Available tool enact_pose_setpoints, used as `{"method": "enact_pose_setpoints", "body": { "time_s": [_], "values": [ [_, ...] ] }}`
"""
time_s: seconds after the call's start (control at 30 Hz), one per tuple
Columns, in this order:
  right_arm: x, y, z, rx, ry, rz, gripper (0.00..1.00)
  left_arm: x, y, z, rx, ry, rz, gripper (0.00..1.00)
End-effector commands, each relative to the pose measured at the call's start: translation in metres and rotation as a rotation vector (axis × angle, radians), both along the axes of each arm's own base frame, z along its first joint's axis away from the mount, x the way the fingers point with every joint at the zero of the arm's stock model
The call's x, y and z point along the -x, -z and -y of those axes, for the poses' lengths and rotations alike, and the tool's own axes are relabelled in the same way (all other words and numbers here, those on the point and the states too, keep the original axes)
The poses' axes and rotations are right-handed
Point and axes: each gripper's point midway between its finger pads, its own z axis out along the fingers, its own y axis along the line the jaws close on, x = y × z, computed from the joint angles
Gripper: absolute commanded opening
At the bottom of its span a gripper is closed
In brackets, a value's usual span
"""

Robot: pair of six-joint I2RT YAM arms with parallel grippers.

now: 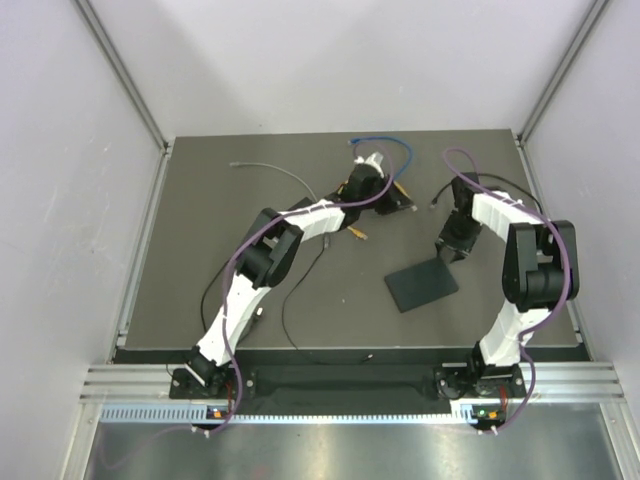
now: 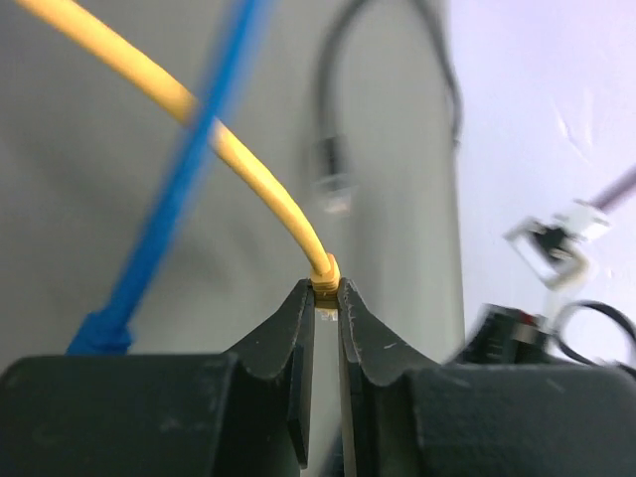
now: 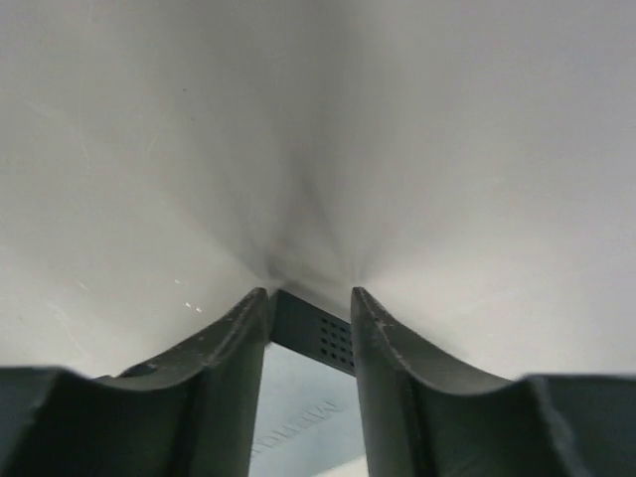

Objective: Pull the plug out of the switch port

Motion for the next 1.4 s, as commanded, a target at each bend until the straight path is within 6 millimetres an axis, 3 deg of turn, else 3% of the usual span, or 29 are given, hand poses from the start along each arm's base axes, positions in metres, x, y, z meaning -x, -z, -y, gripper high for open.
{"method": "enact_pose_setpoints", "body": {
  "time_s": [0.0,0.07,0.1,0.13,0.27,0.3,0.33,0.4,0.57,0.6,0.63,0.67,0.7,0.73,0.77,0.8,0.83,0.9,0.93,0.97,1.0,1.03,1.07,1.1,1.13,1.2,1.23,1.3,1.37],
  "values": [
    [-0.009,-0.033,0.02,0.063,-0.065,0.049,0.41,0.001,-0.024,0.003,-0.108,0.147,0.092,0.0],
    [-0.014,-0.047,0.026,0.095,-0.106,0.075,0.46,-0.005,-0.034,-0.007,-0.081,0.143,0.074,0.1],
    [-0.015,-0.057,0.027,0.102,-0.12,0.097,0.48,-0.005,-0.036,-0.01,-0.072,0.153,0.066,0.27],
    [-0.018,-0.064,0.028,0.106,-0.138,0.112,0.5,-0.006,-0.038,-0.014,-0.069,0.152,0.057,0.36],
    [-0.018,-0.085,0.03,0.126,-0.208,0.151,0.53,-0.012,-0.065,-0.025,0.015,0.184,0.034,0.54],
    [-0.015,-0.088,0.03,0.123,-0.212,0.151,0.54,-0.007,-0.067,-0.027,0.014,0.206,0.016,0.83],
    [-0.014,-0.09,0.029,0.125,-0.219,0.156,0.54,-0.008,-0.077,-0.027,0.022,0.213,0.017,0.99],
    [-0.011,-0.097,0.028,0.121,-0.229,0.184,0.55,0.0,-0.084,-0.028,0.039,0.248,-0.028,0.99],
    [-0.005,-0.115,0.013,0.088,-0.284,0.249,0.57,0.028,-0.127,-0.045,0.022,0.281,0.014,0.99],
    [-0.002,-0.113,0.01,0.083,-0.296,0.249,0.6,0.036,-0.159,-0.052,0.032,0.281,0.074,0.99],
    [-0.002,-0.114,0.006,0.085,-0.312,0.266,0.6,0.045,-0.148,-0.061,-0.005,0.276,0.072,0.99],
    [-0.002,-0.12,0.003,0.089,-0.33,0.301,0.61,0.051,-0.154,-0.068,-0.019,0.269,0.085,0.99],
    [0.002,-0.116,0.001,0.089,-0.345,0.306,0.65,0.062,-0.182,-0.077,-0.015,0.262,0.14,0.99],
    [0.004,-0.115,-0.005,0.089,-0.365,0.325,0.69,0.071,-0.166,-0.087,-0.052,0.259,0.126,0.99],
    [-0.001,-0.121,-0.01,0.084,-0.377,0.383,0.74,0.076,-0.167,-0.094,-0.066,0.238,0.137,0.99],
    [0.005,-0.113,-0.013,0.071,-0.388,0.377,0.79,0.087,-0.187,-0.103,-0.056,0.228,0.177,0.99],
    [0.005,-0.112,-0.019,0.057,-0.401,0.398,0.8,0.098,-0.165,-0.112,-0.08,0.224,0.134,0.99],
    [0.004,-0.108,-0.029,0.035,-0.408,0.443,0.88,0.111,-0.163,-0.121,-0.066,0.222,0.132,0.99],
    [0.004,-0.106,-0.036,0.023,-0.423,0.45,0.99,0.128,-0.156,-0.129,-0.056,0.225,0.108,0.99],
    [0.005,-0.104,-0.039,0.024,-0.418,0.455,1.0,0.135,-0.156,-0.132,-0.039,0.23,0.119,0.99],
    [0.002,-0.102,-0.043,0.03,-0.424,0.475,1.0,0.143,-0.175,-0.137,-0.003,0.225,0.185,0.99],
    [0.002,-0.101,-0.047,0.049,-0.434,0.49,1.0,0.156,-0.152,-0.147,-0.024,0.22,0.152,0.99],
    [0.002,-0.105,-0.048,0.062,-0.433,0.52,1.0,0.161,-0.149,-0.153,-0.027,0.208,0.162,0.99],
    [0.001,-0.104,-0.049,0.068,-0.424,0.534,1.0,0.166,-0.162,-0.163,-0.019,0.176,0.213,0.99],
    [0.002,-0.104,-0.053,0.06,-0.421,0.544,1.0,0.174,-0.144,-0.173,-0.045,0.162,0.196,0.99],
    [0.009,-0.101,-0.057,0.032,-0.407,0.556,1.0,0.184,-0.157,-0.189,-0.041,0.121,0.248,0.99],
    [0.012,-0.102,-0.064,0.017,-0.414,0.571,1.0,0.192,-0.144,-0.197,-0.049,0.103,0.216,0.99],
    [0.022,-0.095,-0.072,-0.03,-0.423,0.579,1.0,0.203,-0.161,-0.208,-0.007,0.063,0.264,0.99],
    [0.027,-0.095,-0.082,-0.08,-0.439,0.604,1.0,0.211,-0.156,-0.217,0.014,0.04,0.261,0.99]
  ]
}}
